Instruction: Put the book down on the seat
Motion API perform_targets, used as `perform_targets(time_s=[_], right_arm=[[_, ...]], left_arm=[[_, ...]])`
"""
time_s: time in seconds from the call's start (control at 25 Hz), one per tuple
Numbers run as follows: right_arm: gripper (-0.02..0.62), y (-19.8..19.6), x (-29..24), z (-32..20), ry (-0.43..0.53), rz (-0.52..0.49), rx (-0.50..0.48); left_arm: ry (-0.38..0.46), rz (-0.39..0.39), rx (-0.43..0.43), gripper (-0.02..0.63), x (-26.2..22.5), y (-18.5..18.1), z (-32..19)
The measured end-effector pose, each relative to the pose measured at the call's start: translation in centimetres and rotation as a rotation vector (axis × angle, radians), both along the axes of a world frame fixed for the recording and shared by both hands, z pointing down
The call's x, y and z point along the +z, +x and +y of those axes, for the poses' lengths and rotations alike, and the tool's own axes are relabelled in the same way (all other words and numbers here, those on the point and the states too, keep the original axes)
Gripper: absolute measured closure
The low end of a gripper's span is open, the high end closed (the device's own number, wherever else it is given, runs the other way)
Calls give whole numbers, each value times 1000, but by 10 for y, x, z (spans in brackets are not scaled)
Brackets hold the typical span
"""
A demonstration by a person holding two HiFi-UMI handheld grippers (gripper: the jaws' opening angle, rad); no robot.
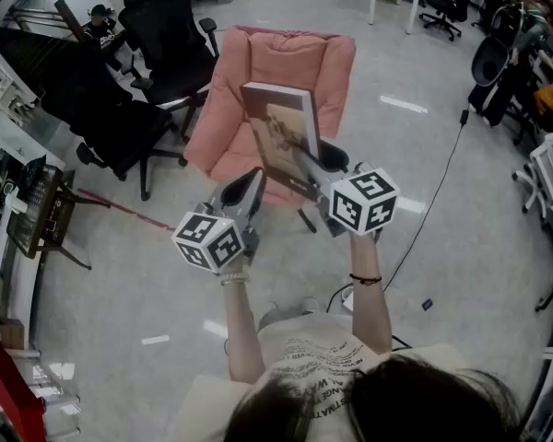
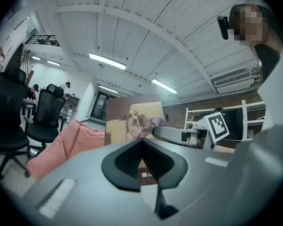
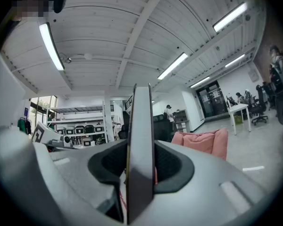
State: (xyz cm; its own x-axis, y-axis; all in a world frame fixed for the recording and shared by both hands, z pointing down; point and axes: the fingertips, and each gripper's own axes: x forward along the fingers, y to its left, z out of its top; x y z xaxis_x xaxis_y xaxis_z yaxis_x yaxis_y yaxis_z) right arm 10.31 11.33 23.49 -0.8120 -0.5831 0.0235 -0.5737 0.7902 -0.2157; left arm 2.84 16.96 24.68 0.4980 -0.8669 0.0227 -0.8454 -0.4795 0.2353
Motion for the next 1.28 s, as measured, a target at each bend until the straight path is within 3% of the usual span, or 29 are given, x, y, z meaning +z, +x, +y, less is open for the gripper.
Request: perform_targets(time_s=[0.52, 0.84, 1.28], right_arm=[[444, 6, 3, -10, -38, -39, 1], [445, 15, 7, -14, -33, -1, 9], [445, 7, 26, -23, -77, -10, 14]], left_arm=[[-17, 3, -5, 603, 3, 1, -8], [-32, -8, -9, 603, 5, 8, -8], [-104, -31, -3, 603, 29, 1, -11]])
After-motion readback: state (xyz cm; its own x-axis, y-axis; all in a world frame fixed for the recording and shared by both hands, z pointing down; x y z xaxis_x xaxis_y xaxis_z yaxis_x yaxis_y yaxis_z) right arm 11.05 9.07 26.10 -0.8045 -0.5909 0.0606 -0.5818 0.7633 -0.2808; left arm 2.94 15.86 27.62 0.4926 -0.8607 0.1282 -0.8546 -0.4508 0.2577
